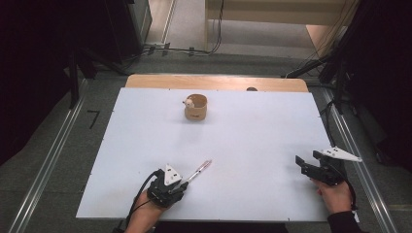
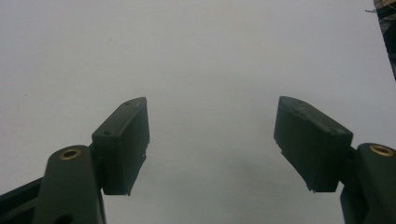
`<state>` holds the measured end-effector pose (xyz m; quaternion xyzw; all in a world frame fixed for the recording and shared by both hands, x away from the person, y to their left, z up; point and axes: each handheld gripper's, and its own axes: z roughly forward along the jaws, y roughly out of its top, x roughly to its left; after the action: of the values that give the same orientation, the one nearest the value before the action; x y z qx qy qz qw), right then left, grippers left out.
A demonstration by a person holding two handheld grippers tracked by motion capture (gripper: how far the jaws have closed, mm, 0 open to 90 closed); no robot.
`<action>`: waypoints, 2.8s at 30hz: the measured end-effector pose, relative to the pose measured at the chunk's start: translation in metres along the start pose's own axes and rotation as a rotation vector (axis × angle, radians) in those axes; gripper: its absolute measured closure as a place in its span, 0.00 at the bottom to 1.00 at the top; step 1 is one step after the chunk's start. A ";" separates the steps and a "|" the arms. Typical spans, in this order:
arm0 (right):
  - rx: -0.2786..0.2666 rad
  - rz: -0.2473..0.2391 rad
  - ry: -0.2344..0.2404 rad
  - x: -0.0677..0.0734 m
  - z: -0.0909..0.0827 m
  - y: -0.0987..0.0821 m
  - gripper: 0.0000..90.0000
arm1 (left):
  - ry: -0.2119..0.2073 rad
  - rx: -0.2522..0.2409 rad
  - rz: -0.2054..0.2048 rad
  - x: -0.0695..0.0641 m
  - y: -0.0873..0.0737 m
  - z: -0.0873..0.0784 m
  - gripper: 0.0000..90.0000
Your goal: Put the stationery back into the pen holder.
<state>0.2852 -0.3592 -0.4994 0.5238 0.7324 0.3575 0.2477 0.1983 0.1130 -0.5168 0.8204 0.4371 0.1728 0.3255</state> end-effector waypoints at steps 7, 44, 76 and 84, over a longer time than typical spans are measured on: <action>0.005 0.001 0.002 0.002 0.001 0.000 0.28 | 0.008 -0.018 0.004 -0.003 -0.003 0.000 0.81; 0.005 0.001 0.004 0.001 0.001 0.000 0.28 | 0.025 -0.284 -0.104 0.004 0.003 -0.028 0.90; 0.002 0.001 0.002 0.000 0.001 0.000 0.28 | 0.061 -0.357 -0.171 0.021 0.029 -0.032 0.91; 0.003 -0.002 0.002 0.000 0.001 0.000 0.28 | 0.066 -0.367 -0.177 0.026 0.037 -0.030 0.91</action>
<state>0.2860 -0.3592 -0.4996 0.5231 0.7337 0.3569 0.2464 0.2180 0.1305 -0.4693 0.6998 0.4790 0.2469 0.4689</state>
